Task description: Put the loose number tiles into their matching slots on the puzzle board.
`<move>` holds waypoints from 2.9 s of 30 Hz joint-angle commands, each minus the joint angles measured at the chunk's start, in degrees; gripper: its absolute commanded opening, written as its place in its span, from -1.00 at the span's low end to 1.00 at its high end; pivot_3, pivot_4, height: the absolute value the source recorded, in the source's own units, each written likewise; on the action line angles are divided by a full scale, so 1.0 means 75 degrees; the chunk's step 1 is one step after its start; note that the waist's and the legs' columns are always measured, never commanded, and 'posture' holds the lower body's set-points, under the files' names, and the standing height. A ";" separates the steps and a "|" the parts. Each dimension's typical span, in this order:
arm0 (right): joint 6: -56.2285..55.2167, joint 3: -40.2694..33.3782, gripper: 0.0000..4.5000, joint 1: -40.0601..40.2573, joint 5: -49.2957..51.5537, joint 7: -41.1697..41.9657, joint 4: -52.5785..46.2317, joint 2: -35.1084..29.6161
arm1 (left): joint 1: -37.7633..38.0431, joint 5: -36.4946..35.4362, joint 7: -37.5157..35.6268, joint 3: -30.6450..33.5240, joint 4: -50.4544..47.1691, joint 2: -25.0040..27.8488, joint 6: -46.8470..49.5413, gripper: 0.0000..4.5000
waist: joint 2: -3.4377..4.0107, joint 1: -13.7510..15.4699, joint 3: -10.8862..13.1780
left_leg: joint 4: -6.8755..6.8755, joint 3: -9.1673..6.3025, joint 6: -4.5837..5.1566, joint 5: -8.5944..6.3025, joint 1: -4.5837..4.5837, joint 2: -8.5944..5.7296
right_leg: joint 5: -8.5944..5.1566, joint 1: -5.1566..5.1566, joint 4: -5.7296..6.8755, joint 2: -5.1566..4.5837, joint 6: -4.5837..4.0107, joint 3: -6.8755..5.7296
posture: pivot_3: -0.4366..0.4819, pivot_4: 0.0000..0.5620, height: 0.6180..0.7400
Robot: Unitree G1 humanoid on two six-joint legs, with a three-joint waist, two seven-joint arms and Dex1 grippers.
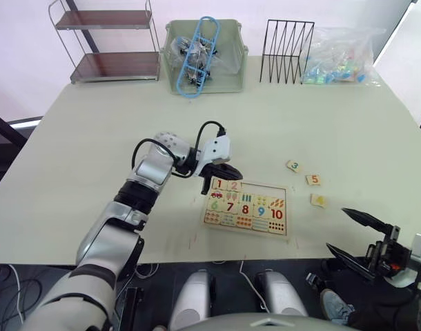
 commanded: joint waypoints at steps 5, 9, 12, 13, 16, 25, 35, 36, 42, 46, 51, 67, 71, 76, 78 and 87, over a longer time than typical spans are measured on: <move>0.0003 -0.0159 1.00 -0.0013 0.0089 -0.0033 -0.0124 -0.0129 | 0.0177 0.0125 0.0041 0.0042 0.0296 0.0062 -0.0581 -0.97 | 0.0000 0.0001 0.0000 | 0.0000 -0.0001 0.0000 0.0000 0.0000 0.0000 | 0.0000 0.0000 0.0000 0.0000 0.0000 0.0000 | -0.05 -0.47 1.00; 0.0005 -0.0171 1.00 0.0030 0.0090 -0.0031 -0.0140 -0.0132 | 0.0195 0.0362 0.0065 -0.0112 0.0524 0.0031 -0.0608 -0.97 | 0.0000 0.0001 0.0000 | 0.0000 -0.0001 0.0000 0.0000 0.0000 -0.0001 | 0.0000 0.0000 0.0000 0.0000 0.0000 -0.0001 | -0.05 -0.47 1.00; -0.0006 -0.0180 1.00 0.0058 0.0093 -0.0031 -0.0149 -0.0127 | 0.0187 0.0449 0.0045 -0.0141 0.0609 0.0005 -0.0626 -0.97 | 0.0000 0.0001 -0.0001 | 0.0000 -0.0001 0.0000 0.0000 0.0001 -0.0001 | 0.0000 0.0001 0.0000 0.0000 0.0000 -0.0001 | -0.05 -0.47 1.00; -0.0011 -0.0184 1.00 0.0078 0.0095 -0.0032 -0.0161 -0.0122 | 0.0177 0.0446 0.0054 -0.0120 0.0630 -0.0001 -0.0606 -0.97 | 0.0000 0.0001 -0.0001 | 0.0000 -0.0001 0.0000 0.0000 0.0001 -0.0001 | 0.0000 0.0001 0.0001 0.0000 0.0000 -0.0001 | -0.05 -0.47 1.00; -0.0015 -0.0191 1.00 0.0106 0.0098 -0.0050 -0.0189 -0.0113 | 0.0137 0.0348 0.0031 -0.0005 0.0614 0.0003 -0.0522 -0.97 | 0.0000 0.0002 -0.0001 | 0.0000 -0.0001 0.0000 0.0000 0.0002 -0.0001 | 0.0000 0.0001 0.0001 0.0000 0.0000 0.0000 | -0.05 -0.47 1.00; 0.0219 -0.0186 1.00 0.0122 0.0233 -0.0373 -0.0368 -0.0057 | 0.0508 -0.0763 0.0201 0.1006 -0.0383 0.0120 0.0267 -0.97 | 0.0001 -0.0002 -0.0001 | 0.0000 -0.0003 0.0000 0.0000 0.0002 0.0002 | 0.0000 0.0001 0.0003 0.0000 0.0000 -0.0001 | -0.05 -0.47 1.00; 0.0758 -0.0604 1.00 -0.0092 0.0330 -0.0816 -0.0297 -0.0380 | 0.2622 -0.1996 0.0991 0.2477 -0.2537 0.0902 0.1638 -0.97 | 0.0007 -0.0015 -0.0003 | 0.0000 -0.0006 0.0000 0.0000 0.0005 0.0013 | 0.0001 0.0001 0.0007 -0.0005 -0.0001 -0.0003 | -0.05 -0.47 1.00; 0.0801 -0.0630 1.00 -0.0149 0.0295 -0.0840 -0.0228 -0.0430 | 0.2920 -0.2081 0.1082 0.2607 -0.2758 0.0987 0.1652 -0.97 | 0.0009 -0.0041 -0.0003 | -0.0001 -0.0004 0.0000 0.0000 0.0008 0.0018 | 0.0000 0.0001 0.0008 -0.0007 -0.0002 -0.0001 | -0.05 -0.47 1.00; 0.1111 -0.0827 1.00 -0.0406 0.0219 -0.0897 0.0412 -0.0664 | 0.4321 -0.2363 0.2369 0.3460 -0.3917 0.1005 0.1865 -0.97 | 0.0009 0.0062 -0.0003 | -0.0002 -0.0008 -0.0001 0.0000 0.0010 0.0029 | 0.0001 0.0007 0.0006 -0.0016 -0.0002 -0.0007 | -0.05 -0.47 1.00; 0.1066 -0.0851 1.00 -0.0599 0.0049 -0.0926 0.0812 -0.0665 | 0.5350 -0.2685 0.2915 0.4075 -0.4648 0.0968 0.1930 -0.97 | 0.0010 0.0033 -0.0002 | -0.0005 -0.0007 -0.0001 0.0000 0.0015 0.0027 | 0.0000 0.0014 -0.0003 -0.0020 -0.0003 -0.0007 | -0.05 -0.47 1.00; 0.1063 -0.0758 1.00 -0.0848 -0.0237 -0.0939 0.1315 -0.0769 | 0.6489 -0.3134 0.3210 0.4805 -0.5342 0.1111 0.2094 -0.24 | 0.0011 0.0007 -0.0003 | -0.0007 -0.0006 -0.0001 0.0000 0.0023 0.0032 | -0.0001 0.0015 -0.0001 -0.0027 -0.0006 -0.0010 | -0.05 -0.47 1.00; 0.0919 -0.0958 1.00 -0.1141 -0.0635 -0.0898 0.2013 -0.1069 | 0.9487 -0.4109 0.3624 0.6650 -0.6318 0.0637 0.1686 0.98 | 0.0016 0.0021 -0.0004 | -0.0009 0.0010 -0.0001 -0.0001 0.0023 0.0032 | -0.0018 0.0016 -0.0017 -0.0034 -0.0034 -0.0010 | -0.05 -0.47 1.00; 0.1021 -0.0904 1.00 -0.1186 -0.0561 -0.0864 0.1961 -0.1076 | 0.9568 -0.4102 0.3688 0.6698 -0.6272 0.0616 0.1541 0.98 | 0.0016 0.0009 -0.0004 | -0.0010 0.0011 -0.0001 -0.0001 0.0024 0.0033 | -0.0019 0.0016 -0.0017 -0.0030 -0.0034 -0.0010 | -0.05 -0.47 1.00; 0.1166 -0.0887 1.00 -0.1268 -0.0527 -0.0858 0.1935 -0.1103 | 0.9473 -0.4230 0.3750 0.6716 -0.6233 0.0609 0.1567 0.98 | 0.0016 0.0003 -0.0004 | -0.0010 0.0014 -0.0001 -0.0001 0.0024 0.0033 | -0.0019 0.0016 -0.0019 -0.0029 -0.0034 -0.0009 | -0.05 -0.47 1.00; 0.1222 -0.0897 1.00 -0.1323 -0.0539 -0.0901 0.1920 -0.1135 | 0.9430 -0.4298 0.3774 0.6733 -0.6217 0.0608 0.1593 0.98 | 0.0016 0.0001 -0.0004 | -0.0010 0.0014 -0.0001 -0.0001 0.0024 0.0033 | -0.0019 0.0016 -0.0018 -0.0028 -0.0034 -0.0009 | -0.05 -0.47 1.00; 0.1215 -0.0867 1.00 -0.1375 -0.0633 -0.0960 0.1792 -0.1107 | 0.9503 -0.4371 0.3742 0.6722 -0.6248 0.0727 0.1587 0.98 | 0.0016 -0.0002 -0.0004 | -0.0010 0.0014 -0.0001 -0.0001 0.0024 0.0033 | -0.0019 0.0016 -0.0019 -0.0027 -0.0034 -0.0008 | -0.05 -0.47 1.00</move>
